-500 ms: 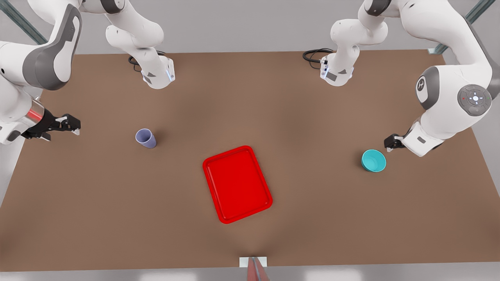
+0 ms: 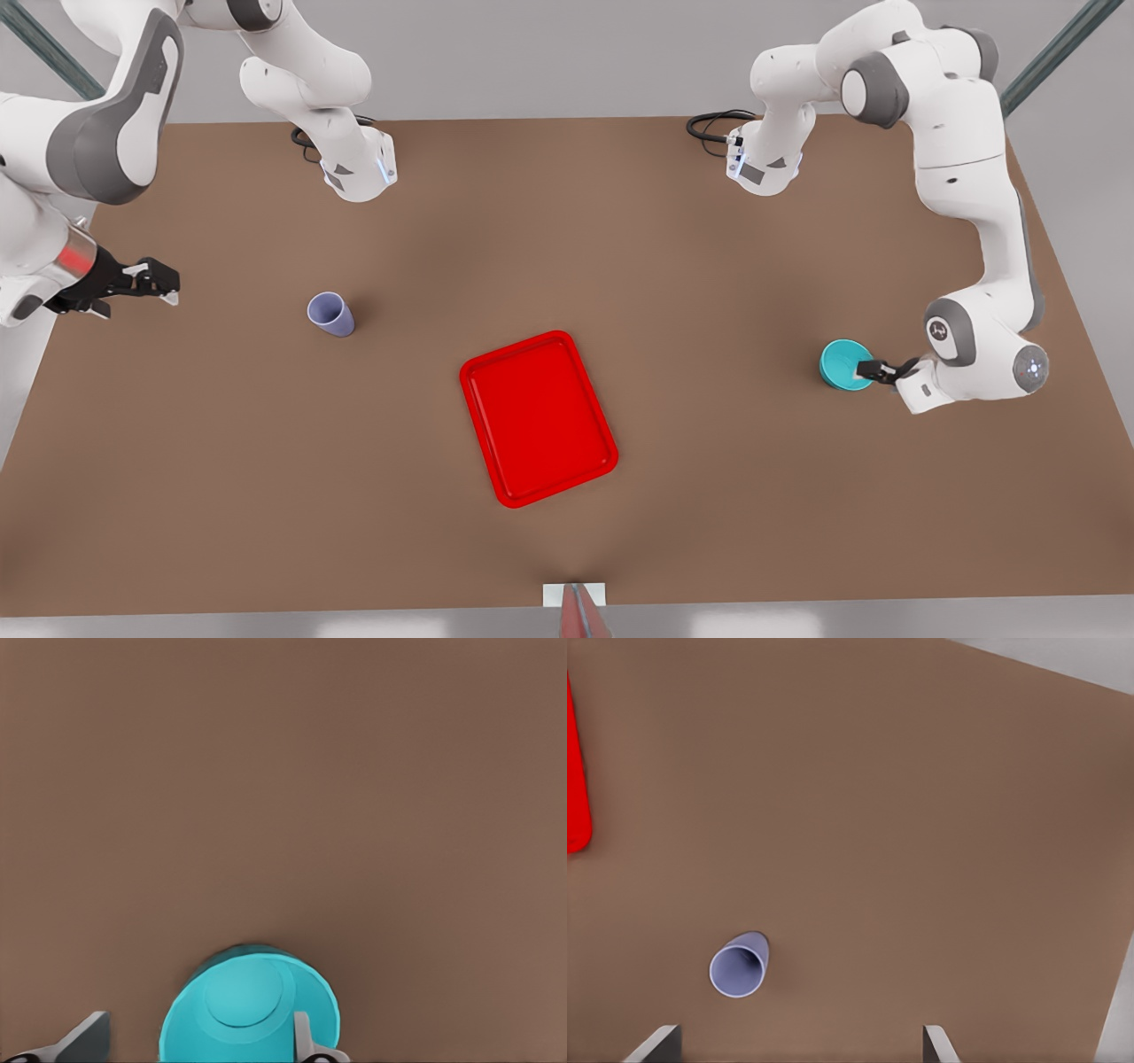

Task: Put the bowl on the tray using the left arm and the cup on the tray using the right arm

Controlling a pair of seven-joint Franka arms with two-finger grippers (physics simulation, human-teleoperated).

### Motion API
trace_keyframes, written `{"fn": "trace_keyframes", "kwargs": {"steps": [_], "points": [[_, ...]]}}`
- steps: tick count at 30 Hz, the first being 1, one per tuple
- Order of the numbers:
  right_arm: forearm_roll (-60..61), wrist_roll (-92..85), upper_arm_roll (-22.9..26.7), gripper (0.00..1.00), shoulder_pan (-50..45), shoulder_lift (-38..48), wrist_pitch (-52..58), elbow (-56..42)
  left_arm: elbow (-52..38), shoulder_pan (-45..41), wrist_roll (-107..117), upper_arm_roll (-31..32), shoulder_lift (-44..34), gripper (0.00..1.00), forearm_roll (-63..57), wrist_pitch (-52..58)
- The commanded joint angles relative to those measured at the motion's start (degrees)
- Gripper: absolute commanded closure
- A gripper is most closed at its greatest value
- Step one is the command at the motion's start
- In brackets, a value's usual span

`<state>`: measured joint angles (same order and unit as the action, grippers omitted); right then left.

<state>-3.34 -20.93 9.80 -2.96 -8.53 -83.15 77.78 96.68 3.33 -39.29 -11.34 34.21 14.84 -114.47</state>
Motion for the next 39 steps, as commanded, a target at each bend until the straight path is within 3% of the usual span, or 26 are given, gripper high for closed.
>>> {"fn": "trace_keyframes", "kwargs": {"steps": [1, 6, 7, 8, 10, 12, 15, 16, 30, 39], "points": [[0.00, -0.07, -0.04, 0.00, 0.15, -0.08, 0.00, 0.00, 0.00, 0.27, -0.61, 0.00, 0.15, 0.00, 2.21, -0.40], [0.00, 0.02, 0.05, 0.00, 0.15, -0.26, 0.09, 0.00, -0.44, 1.51, -1.84, -0.09, 3.32, 0.00, 2.30, -1.01], [0.00, 0.02, -0.04, 0.00, 0.15, -0.26, 0.09, 0.00, -0.44, 1.59, -1.84, -0.09, 3.49, 0.08, 2.30, -0.93], [0.00, 0.02, 0.05, 0.00, 0.15, -0.35, 0.09, 0.00, -0.44, 1.51, -1.84, -0.09, 3.93, 0.30, 2.30, -0.93], [0.00, 0.02, 0.05, 0.00, 0.15, -0.34, 0.09, 0.00, -0.53, 1.59, -1.75, -0.09, 4.55, 0.54, 2.73, -1.01], [0.00, -0.07, 0.05, 0.00, 0.32, -0.26, 0.18, 0.09, -0.53, 1.59, -1.75, -0.09, 5.07, 0.58, 3.00, -1.01], [0.00, -0.07, 0.05, 0.00, 0.32, -0.26, 0.53, 0.09, -0.88, 1.59, -1.75, -0.09, 5.51, 0.76, 3.18, -1.10], [0.00, -0.07, 0.05, 0.00, 0.32, -0.26, 0.62, 0.09, -1.14, 1.59, -1.75, -0.09, 5.78, 0.79, 3.18, -1.01], [-0.09, -0.07, 0.57, 0.00, 0.32, -0.52, 0.80, 0.70, -2.99, 0.45, 0.88, 2.64, 3.93, 0.79, 8.10, 2.85], [-0.09, 0.10, 0.57, 0.00, 0.24, -0.35, 0.88, 0.70, -8.79, -22.92, 35.77, 3.78, 3.32, 0.79, 14.78, -1.81]]}}
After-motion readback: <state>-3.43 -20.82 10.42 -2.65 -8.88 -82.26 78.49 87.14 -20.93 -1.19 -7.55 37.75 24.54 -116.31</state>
